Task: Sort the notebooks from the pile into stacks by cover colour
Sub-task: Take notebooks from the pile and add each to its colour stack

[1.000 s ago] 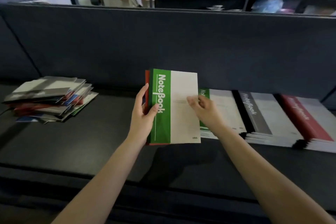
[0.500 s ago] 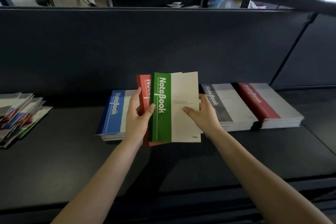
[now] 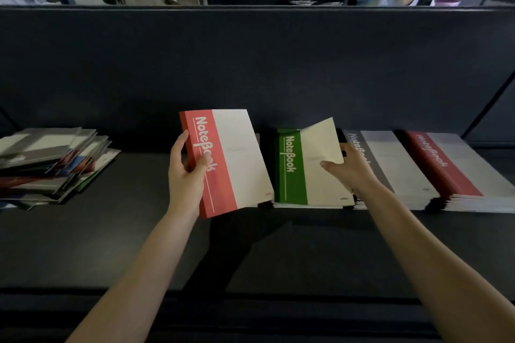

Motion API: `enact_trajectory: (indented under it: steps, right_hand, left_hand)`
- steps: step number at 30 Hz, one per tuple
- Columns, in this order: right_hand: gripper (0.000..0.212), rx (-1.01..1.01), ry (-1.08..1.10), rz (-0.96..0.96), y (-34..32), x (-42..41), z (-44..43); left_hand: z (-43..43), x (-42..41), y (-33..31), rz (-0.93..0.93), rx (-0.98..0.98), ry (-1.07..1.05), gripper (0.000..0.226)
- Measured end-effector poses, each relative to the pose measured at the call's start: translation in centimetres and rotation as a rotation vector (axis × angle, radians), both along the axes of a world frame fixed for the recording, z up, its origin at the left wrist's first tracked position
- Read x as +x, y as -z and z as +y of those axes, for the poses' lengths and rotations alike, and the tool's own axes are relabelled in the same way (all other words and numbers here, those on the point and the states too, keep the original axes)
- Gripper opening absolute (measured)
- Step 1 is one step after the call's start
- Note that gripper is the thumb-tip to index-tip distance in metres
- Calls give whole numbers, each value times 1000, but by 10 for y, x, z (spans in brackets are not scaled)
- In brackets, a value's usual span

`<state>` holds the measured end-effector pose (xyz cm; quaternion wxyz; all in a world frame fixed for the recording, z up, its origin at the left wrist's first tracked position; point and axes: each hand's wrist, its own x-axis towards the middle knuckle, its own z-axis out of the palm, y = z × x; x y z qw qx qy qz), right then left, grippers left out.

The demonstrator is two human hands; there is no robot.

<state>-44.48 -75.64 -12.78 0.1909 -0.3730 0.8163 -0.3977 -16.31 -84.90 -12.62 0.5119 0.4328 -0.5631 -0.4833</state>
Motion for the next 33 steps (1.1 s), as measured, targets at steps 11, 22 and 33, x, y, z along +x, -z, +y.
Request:
enact_trajectory:
  steps: [11,22,33]
  right_hand:
    - [69,78,12,200,4,4,-18]
    - [36,-32,-39,349,-1,7,-24]
    - [60,-211,-202,-290,-12,10,38]
  left_hand:
    - [1,9,-6,34,16,-1,48]
    - [14,-22,-13,4,-14,122,53]
    - [49,-114,-21,-1,-35,250,49]
